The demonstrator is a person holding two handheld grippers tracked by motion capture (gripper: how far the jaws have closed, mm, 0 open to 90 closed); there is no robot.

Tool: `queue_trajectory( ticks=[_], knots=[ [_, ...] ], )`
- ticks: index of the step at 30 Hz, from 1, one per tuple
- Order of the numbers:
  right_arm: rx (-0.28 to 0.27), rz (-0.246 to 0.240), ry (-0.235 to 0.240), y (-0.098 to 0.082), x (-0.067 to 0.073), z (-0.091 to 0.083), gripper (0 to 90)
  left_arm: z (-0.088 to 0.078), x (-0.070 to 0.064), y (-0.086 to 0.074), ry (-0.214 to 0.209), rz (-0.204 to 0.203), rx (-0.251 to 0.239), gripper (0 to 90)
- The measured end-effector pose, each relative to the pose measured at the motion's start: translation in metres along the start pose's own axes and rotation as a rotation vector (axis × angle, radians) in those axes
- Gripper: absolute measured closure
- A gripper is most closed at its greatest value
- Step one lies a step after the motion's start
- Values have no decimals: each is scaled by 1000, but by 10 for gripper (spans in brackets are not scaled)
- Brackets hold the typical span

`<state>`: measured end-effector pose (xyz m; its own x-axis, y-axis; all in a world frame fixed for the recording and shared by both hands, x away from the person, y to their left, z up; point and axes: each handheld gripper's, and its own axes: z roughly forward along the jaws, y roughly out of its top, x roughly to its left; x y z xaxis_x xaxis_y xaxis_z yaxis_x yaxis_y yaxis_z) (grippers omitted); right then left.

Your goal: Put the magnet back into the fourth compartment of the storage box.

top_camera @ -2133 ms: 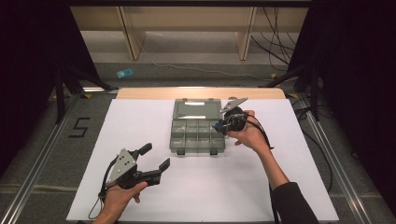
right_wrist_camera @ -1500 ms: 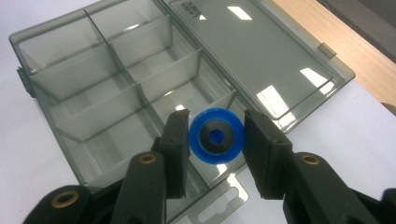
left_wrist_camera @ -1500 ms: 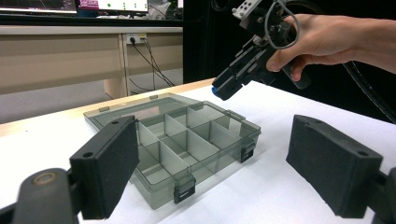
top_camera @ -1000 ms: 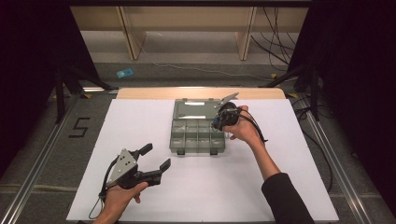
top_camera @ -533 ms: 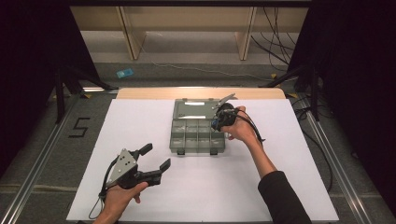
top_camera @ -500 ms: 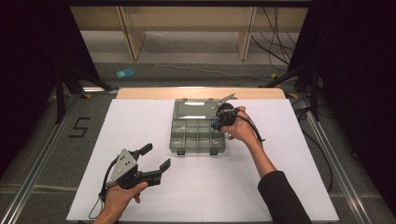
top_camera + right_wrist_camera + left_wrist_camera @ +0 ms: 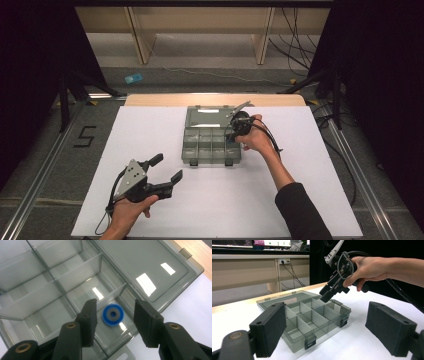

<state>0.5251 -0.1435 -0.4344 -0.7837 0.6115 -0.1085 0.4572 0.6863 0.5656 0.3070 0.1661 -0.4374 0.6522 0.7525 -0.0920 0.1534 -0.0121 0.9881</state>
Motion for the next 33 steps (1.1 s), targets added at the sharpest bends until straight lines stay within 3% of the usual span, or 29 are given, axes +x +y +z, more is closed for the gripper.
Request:
queue_trajectory(
  ticks=[10,11,17,18,20,24,27,29,33],
  knots=[
    [-35,17,-7,-1,1,-16,440,0,0,0,1,-1,0,160],
    [-31,41,2,-1,3,-18,424,0,0,0,1,-1,0,160],
    [-88,35,7,-5,11,-32,374,0,0,0,3,-1,5,160],
    [-86,61,4,-6,13,-35,366,0,0,0,2,-2,2,160],
    [-127,38,4,-10,15,-38,361,0,0,0,2,-2,1,160],
    [-176,59,15,-17,19,-47,348,0,0,0,0,-3,0,160],
    [-182,68,23,-22,21,-53,343,0,0,0,3,-1,3,160],
    [-218,71,16,-25,23,-54,343,1,0,0,1,-2,2,160],
    [-221,78,35,-27,26,-61,338,0,0,0,0,-3,2,160]
  ],
)
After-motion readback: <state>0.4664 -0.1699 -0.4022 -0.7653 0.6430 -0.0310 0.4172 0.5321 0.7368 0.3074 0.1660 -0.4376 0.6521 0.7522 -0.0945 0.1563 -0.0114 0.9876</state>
